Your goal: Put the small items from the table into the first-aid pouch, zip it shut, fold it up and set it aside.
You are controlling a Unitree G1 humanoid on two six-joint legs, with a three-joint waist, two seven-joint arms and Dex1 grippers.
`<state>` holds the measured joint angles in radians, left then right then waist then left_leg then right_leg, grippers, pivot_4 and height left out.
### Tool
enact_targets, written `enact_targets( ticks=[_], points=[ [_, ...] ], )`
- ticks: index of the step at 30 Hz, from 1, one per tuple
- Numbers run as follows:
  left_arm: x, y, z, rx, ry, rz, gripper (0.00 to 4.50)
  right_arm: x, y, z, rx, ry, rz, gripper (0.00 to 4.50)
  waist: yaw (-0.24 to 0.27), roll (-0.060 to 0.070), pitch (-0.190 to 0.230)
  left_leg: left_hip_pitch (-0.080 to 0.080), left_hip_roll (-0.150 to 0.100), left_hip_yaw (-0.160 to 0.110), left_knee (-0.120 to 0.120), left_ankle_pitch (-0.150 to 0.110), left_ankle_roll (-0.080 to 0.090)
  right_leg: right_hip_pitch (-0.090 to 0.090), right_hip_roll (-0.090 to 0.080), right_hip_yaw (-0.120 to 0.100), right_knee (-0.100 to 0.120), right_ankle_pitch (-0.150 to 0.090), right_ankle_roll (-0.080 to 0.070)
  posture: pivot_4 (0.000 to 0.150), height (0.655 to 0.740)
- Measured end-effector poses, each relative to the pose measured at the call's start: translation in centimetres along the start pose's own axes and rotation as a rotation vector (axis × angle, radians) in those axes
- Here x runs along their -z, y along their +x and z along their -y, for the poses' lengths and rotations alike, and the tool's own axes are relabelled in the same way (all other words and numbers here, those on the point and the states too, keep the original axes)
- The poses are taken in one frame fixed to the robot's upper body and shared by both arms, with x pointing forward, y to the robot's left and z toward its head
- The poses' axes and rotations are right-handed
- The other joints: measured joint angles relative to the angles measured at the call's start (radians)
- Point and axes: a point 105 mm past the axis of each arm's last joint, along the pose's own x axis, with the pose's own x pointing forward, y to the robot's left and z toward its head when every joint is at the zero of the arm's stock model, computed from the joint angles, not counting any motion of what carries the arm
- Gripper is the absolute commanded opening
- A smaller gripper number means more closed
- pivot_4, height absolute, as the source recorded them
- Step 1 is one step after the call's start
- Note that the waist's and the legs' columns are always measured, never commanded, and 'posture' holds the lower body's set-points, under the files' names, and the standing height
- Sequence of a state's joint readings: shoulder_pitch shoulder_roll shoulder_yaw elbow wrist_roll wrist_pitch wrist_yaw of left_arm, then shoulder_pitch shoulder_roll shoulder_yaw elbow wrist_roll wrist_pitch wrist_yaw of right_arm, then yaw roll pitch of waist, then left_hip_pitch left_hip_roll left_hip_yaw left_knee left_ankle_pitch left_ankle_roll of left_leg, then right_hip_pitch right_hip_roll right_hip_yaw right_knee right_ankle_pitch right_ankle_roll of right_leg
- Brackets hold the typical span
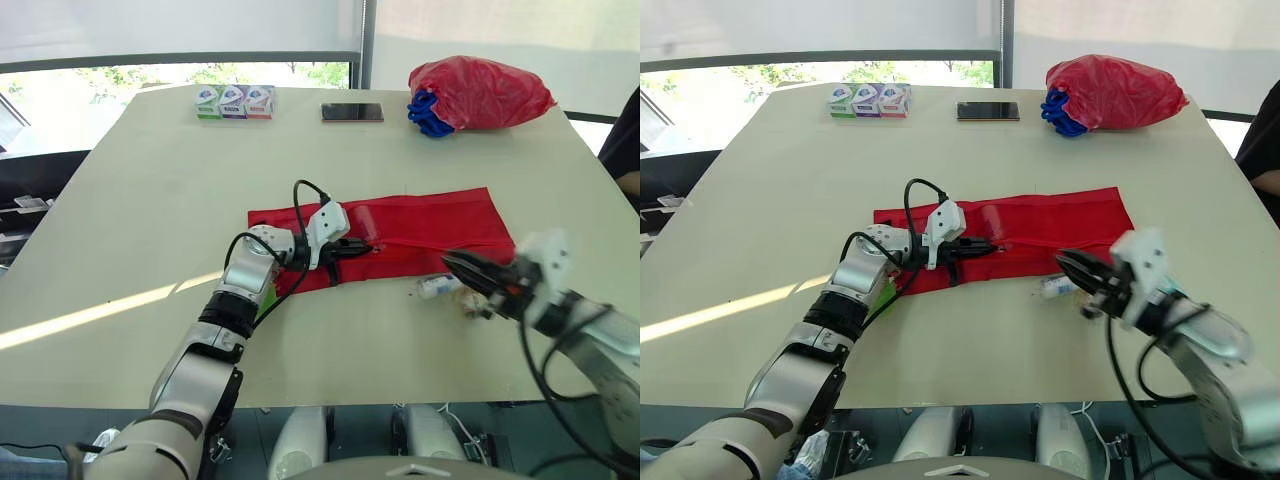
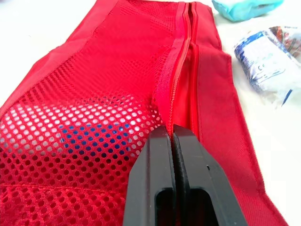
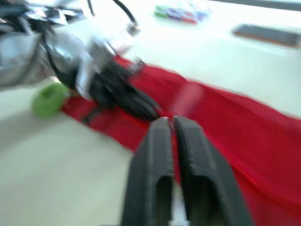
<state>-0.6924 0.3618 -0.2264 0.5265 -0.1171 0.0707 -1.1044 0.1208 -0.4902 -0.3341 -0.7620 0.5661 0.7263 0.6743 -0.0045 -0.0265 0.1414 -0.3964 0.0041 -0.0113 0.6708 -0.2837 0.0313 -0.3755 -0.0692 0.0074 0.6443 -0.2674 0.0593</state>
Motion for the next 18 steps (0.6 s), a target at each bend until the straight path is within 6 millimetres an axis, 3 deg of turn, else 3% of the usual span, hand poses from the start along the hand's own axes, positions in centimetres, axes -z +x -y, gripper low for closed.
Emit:
enact_targets(
  ticks=[1, 5, 11, 15, 16, 18],
  points=[
    [0.1, 0.0, 0.0, 0.001, 0.003, 0.001, 0.0, -0.1, -2.0, 0.9, 0.051, 0.026, 0.022, 2.5, 0.0, 0.0, 0.0, 0.0, 0.0, 0.0, 0.0, 0.0, 0.0, 0.0, 0.0, 0.0, 0.0, 0.0, 0.0, 0.15, 0.74],
    [0.3, -0.1, -0.2, 0.006, 0.014, -0.006, 0.0, -0.1, -6.9, 1.5, 0.064, -0.048, -0.035, 4.27, -0.001, 0.001, 0.0, 0.001, 0.0, 0.001, 0.0, 0.0, 0.0, 0.001, 0.0, 0.001, 0.0, 0.0, 0.0, 0.15, 0.74],
    [0.8, -0.6, -0.6, 0.007, 0.018, -0.022, 0.0, -0.5, -13.0, 2.2, 0.035, -0.154, -0.158, 4.4, -0.005, 0.0, -0.001, 0.002, 0.001, 0.002, -0.001, 0.0, 0.0, 0.001, 0.001, 0.002, 0.0, 0.0, 0.0, 0.15, 0.74],
    [0.9, -0.6, -0.6, 0.01, 0.019, -0.022, 0.0, -0.6, -15.3, 2.2, 0.028, -0.166, -0.217, 4.4, -0.003, 0.0, -0.001, 0.002, 0.002, 0.002, -0.001, 0.0, 0.0, 0.001, 0.001, 0.002, 0.0, 0.0, 0.0, 0.15, 0.74],
    [0.9, -0.7, -0.6, 0.017, 0.023, -0.023, 0.0, -1.7, -17.6, 2.4, 0.055, -0.194, -0.262, 4.4, -0.002, 0.0, 0.0, 0.002, 0.002, 0.002, -0.001, 0.0, 0.0, 0.001, 0.001, 0.002, -0.001, 0.0, 0.0, 0.15, 0.74],
    [0.9, -0.7, -0.6, 0.02, 0.024, -0.023, 0.0, -2.1, -18.1, 2.5, 0.055, -0.202, -0.271, 4.4, -0.001, 0.0, -0.001, 0.002, 0.003, 0.002, -0.001, 0.0, 0.0, 0.001, 0.001, 0.003, -0.001, 0.0, 0.0, 0.15, 0.74]
  ],
)
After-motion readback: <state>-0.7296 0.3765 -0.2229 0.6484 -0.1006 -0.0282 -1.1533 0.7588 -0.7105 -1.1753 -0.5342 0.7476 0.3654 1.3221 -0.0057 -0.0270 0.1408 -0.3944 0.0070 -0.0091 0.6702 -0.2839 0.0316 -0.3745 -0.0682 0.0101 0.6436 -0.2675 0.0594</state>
